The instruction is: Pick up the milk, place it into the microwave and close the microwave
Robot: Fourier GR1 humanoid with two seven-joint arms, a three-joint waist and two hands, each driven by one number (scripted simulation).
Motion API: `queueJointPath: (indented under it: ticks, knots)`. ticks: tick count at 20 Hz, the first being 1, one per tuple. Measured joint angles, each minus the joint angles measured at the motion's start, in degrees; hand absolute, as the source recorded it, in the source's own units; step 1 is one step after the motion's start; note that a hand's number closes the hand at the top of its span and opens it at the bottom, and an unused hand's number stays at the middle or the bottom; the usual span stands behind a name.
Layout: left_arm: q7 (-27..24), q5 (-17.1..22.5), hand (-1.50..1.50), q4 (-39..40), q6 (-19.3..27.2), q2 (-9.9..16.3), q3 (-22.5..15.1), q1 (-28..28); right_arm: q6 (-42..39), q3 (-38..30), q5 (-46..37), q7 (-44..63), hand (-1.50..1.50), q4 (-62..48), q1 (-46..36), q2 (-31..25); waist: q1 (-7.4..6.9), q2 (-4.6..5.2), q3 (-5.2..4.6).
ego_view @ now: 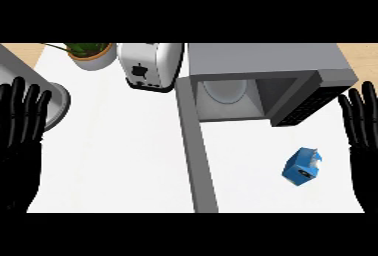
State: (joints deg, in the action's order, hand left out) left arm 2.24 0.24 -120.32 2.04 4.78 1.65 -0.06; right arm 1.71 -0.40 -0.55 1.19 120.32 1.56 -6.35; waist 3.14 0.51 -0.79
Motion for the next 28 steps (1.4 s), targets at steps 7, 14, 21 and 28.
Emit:
queueJointPath:
  ticks: [7,14,21,28]
  knots:
    - [0.8,0.0,-1.50,0.1,-1.2,0.3,-0.6,-0.4,2.0,-1.6,-5.0,5.4,-1.50,-1.5,-3.6,-1.5,-2.70,-0.43,0.64]
    - [2.5,0.7,-1.50,-2.4,-0.3,-2.2,-1.5,4.8,3.1,-2.8,-3.6,11.2,-1.50,-0.8,-4.3,-0.1,-3.16,-0.54,0.75]
    - [3.6,-1.4,-1.50,-9.0,0.3,-3.7,-5.2,11.4,2.8,-4.6,-3.6,10.0,-1.50,-3.1,-1.8,0.2,-3.28,-0.58,0.78]
    - [1.9,-1.3,-1.50,-12.3,-0.7,-4.2,-7.1,17.3,1.4,-6.9,-3.5,5.3,-1.50,-8.7,1.2,0.1,-3.31,-0.58,0.78]
